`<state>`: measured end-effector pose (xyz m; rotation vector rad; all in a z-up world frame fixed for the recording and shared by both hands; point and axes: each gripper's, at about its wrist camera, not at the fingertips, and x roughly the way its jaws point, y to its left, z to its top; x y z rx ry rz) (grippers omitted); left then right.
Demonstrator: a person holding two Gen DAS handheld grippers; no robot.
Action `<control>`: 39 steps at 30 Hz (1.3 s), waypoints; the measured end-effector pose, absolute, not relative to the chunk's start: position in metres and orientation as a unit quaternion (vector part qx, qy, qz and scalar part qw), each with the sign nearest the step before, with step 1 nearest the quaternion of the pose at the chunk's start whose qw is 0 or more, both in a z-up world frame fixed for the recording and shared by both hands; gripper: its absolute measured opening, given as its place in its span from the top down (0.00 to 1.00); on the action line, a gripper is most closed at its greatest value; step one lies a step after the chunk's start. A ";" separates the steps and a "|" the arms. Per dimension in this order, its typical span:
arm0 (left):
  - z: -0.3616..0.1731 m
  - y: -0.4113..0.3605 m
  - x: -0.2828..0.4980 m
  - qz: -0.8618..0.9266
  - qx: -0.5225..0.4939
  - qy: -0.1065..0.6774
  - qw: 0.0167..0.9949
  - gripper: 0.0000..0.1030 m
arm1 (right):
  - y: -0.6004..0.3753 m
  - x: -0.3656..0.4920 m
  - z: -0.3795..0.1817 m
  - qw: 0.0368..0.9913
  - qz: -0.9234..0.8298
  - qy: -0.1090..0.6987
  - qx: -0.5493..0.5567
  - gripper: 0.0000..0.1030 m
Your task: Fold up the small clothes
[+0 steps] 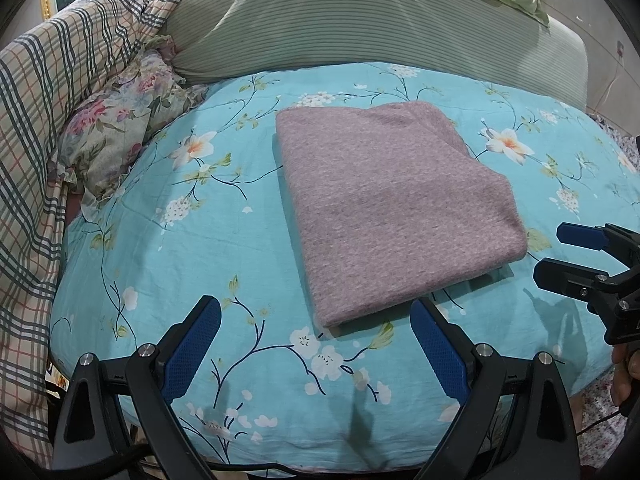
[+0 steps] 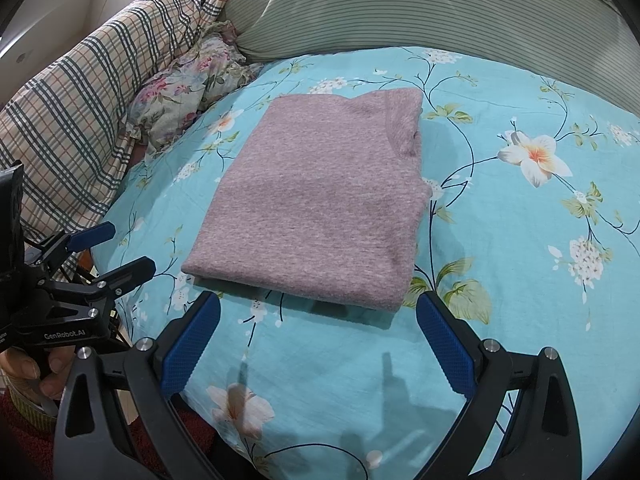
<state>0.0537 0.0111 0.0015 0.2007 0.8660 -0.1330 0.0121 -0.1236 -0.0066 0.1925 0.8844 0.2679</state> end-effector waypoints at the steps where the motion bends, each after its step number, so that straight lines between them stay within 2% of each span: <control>1: 0.002 0.011 0.054 -0.064 0.098 0.419 0.901 0.07 | -0.123 0.011 -0.007 0.891 0.129 0.426 0.092 0.04; 39: 0.007 0.008 0.061 -0.067 0.100 0.414 0.902 0.07 | -0.126 0.021 -0.002 0.890 0.130 0.427 0.093 0.04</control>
